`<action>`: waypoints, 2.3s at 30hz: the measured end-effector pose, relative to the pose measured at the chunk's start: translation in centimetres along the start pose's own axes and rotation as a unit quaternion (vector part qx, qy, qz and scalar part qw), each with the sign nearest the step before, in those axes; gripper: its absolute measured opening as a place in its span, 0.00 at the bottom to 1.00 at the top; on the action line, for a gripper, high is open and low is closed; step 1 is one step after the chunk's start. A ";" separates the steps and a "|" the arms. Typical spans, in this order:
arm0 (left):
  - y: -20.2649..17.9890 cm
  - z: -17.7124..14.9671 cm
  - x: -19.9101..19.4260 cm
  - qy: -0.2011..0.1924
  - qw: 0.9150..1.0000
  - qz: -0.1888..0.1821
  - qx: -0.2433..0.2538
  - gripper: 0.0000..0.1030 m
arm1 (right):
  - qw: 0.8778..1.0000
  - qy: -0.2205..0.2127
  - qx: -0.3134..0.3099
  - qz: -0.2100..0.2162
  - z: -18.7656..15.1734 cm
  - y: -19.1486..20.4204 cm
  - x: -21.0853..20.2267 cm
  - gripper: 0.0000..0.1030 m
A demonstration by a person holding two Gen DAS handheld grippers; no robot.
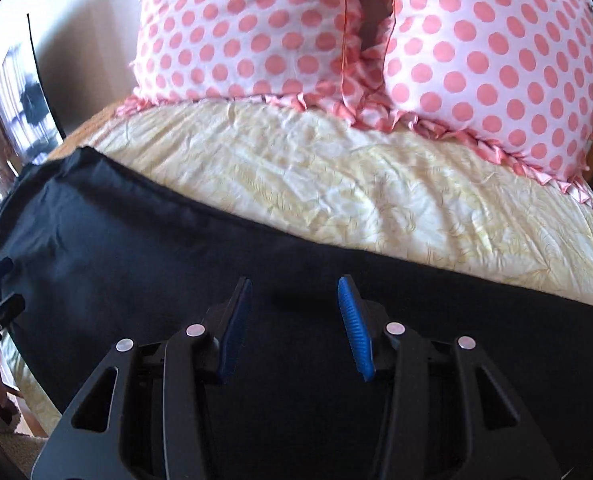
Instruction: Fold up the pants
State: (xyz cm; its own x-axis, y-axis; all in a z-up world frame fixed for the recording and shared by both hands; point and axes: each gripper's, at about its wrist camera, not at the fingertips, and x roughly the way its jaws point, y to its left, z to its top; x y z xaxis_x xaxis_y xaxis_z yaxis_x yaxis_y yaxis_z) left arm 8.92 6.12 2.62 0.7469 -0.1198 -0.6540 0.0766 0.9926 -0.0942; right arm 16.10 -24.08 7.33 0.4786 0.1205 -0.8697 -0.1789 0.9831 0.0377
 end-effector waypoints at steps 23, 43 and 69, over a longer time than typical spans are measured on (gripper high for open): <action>0.2 -1.5 -0.2 -0.018 1.000 0.004 0.019 0.98 | 0.840 -0.133 0.521 -0.074 -19.6 -26.7 -14.5 0.45; 0.2 -1.5 -0.2 -0.019 1.000 0.002 0.017 0.98 | 0.755 -0.178 0.631 0.034 -21.4 -28.4 -13.2 0.41; 0.6 -1.4 -0.7 -0.022 1.000 -0.020 -0.002 0.98 | 0.909 -0.222 0.301 0.184 -1.7 -8.4 -12.8 0.13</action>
State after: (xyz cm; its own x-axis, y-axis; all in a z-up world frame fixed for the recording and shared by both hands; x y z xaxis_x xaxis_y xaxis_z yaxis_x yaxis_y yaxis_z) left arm 7.50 6.80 1.97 0.7715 -0.1573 -0.6164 0.1037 0.9871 -0.1222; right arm 10.02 -34.09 17.27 0.8053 0.3688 -0.4643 0.0410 0.7465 0.6641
